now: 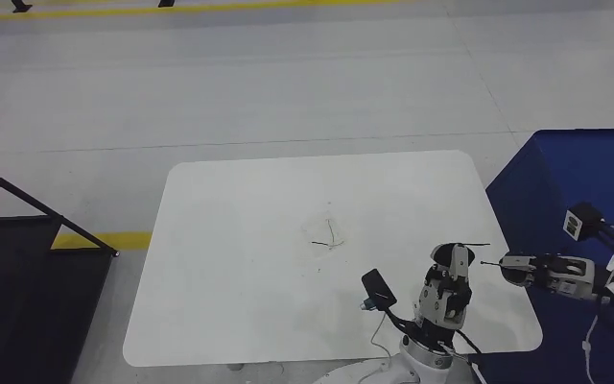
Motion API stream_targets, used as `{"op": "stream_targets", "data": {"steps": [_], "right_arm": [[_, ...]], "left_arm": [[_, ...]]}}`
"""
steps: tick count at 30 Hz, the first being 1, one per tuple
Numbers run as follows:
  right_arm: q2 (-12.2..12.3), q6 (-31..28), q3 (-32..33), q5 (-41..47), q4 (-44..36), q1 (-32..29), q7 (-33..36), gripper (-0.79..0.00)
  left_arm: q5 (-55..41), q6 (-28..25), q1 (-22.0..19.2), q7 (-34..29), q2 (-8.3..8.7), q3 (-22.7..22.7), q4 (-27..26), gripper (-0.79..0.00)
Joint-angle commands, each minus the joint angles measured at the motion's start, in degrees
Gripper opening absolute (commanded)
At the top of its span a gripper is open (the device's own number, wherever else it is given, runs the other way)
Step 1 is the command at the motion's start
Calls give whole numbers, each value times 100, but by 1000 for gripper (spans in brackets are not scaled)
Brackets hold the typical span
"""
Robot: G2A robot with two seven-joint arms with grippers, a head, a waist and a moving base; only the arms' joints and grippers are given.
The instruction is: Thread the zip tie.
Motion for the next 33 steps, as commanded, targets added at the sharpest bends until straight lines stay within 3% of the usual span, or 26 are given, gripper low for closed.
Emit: {"op": "stream_targets", "data": {"steps": [1,10,17,23,33], "right_arm": [[2,3,-2,-1,2,9,7,-785],[-20,-156,-38,198,-9,53,-133,-785],[-57,-802,-341,419,19,170,-261,-785],[-37,-772,-533,419,98,407,-357,-785],[33,-465,-805,347,351,902,-374,-785]], "left_arm": [[-3,24,0,38,1,0,-3,-785],[-73,10,-27,-74,23,-15,0,-785],[-116,1156,127,-797,162,-189,-342,-785],[42,1547,223,-1051,288,-292,-738,-785],[191,1987,337,-1307,359,-553,-1028,-785]]}}
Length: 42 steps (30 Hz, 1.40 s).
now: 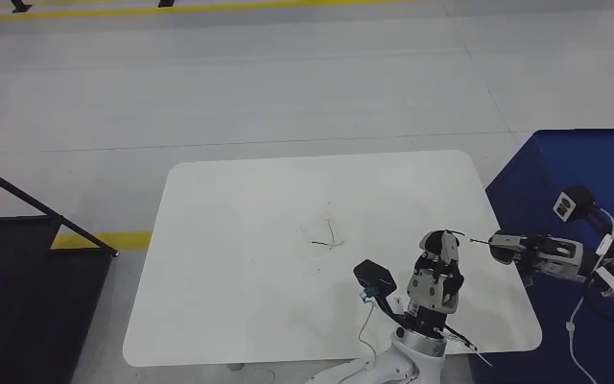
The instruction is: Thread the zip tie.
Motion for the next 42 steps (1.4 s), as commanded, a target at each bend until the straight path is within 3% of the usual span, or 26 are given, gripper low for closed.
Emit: {"op": "stream_targets", "data": {"steps": [1,11,18,24,28,42], "right_arm": [[22,136,-55,-116,29,98,-37,-785],[5,243,-131,53,58,123,-201,-785],[66,612,-1134,64,189,864,-154,-785],[52,385,-2154,-68,364,1848,-418,-785],[21,349,-2636,-179,567,2303,-577,-785],[21,349,-2636,-179,567,2303,-577,-785]], "left_arm": [[8,20,5,-13,-1,-14,-6,-785],[208,116,-12,-124,9,-17,48,-785],[1709,1574,121,-662,158,-452,-304,-785],[2484,2248,754,-1372,486,-1077,-1287,-785],[2712,2169,1072,-1823,693,-1415,-1721,-785],[2708,2098,1072,-1889,697,-1422,-1695,-785]]}}
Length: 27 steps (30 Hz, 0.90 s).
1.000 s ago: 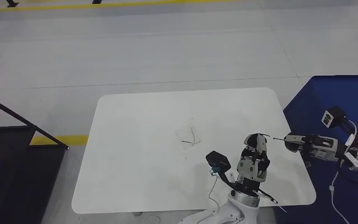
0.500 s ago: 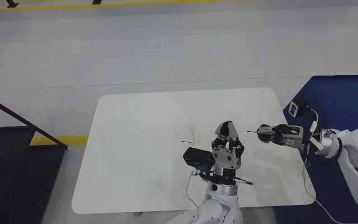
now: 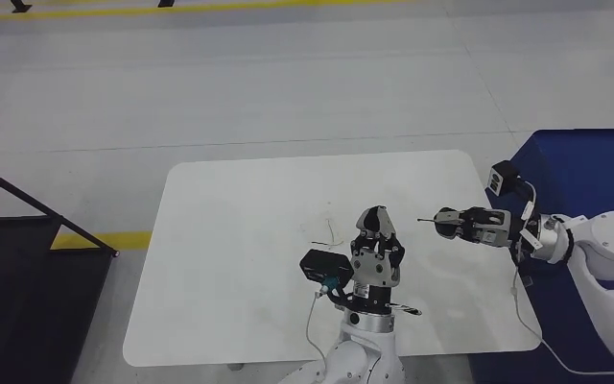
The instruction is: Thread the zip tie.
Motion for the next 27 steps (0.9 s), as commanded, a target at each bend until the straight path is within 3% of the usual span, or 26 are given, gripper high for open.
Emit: {"op": "stream_targets", "data": {"steps": [1,8,14,27], "right_arm": [[0,0,0,0,0,0,0,-785],[-26,-184,-142,228,-1,-16,266,-785],[-42,-267,-262,379,162,112,491,-785],[-52,-278,-294,367,209,144,399,-785]], "left_arm": [[56,-164,14,-148,9,-10,66,-785],[-177,-527,1,-695,-87,-55,169,-785],[-245,-490,-20,-868,-181,-92,281,-785],[-752,-503,-21,-977,-82,-84,1,-785]]}}
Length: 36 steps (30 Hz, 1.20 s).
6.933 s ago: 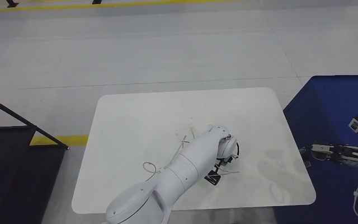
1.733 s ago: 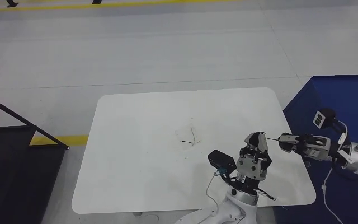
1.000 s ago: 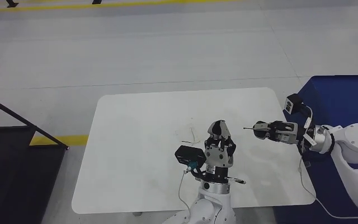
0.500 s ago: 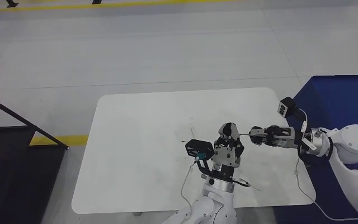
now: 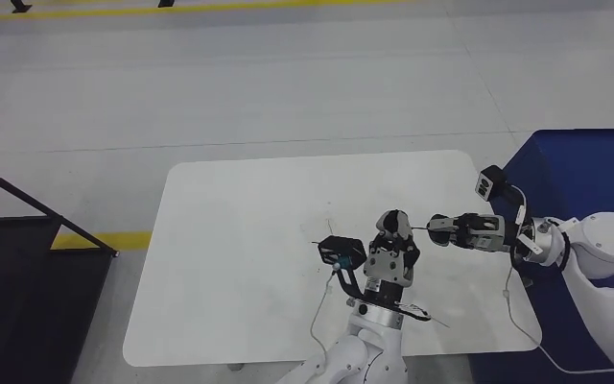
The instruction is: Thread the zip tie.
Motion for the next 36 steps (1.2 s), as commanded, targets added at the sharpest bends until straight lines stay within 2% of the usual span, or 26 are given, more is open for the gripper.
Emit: {"op": "stream_targets", "data": {"steps": [1,9,19,30,36], "right_arm": [[0,0,0,0,0,0,0,-785],[0,0,0,0,0,0,0,-785],[0,0,0,0,0,0,0,-785],[0,0,0,0,0,0,0,-785],[0,0,0,0,0,0,0,-785]], "left_arm": [[-177,1,-8,-51,23,-2,-44,-785],[-794,-106,-22,-269,129,-5,-200,-785],[-1049,-337,-1,39,225,-31,-347,-785],[-1073,-94,-69,-112,255,94,-265,-785],[-1050,-151,-74,145,256,84,-316,-785]]}}
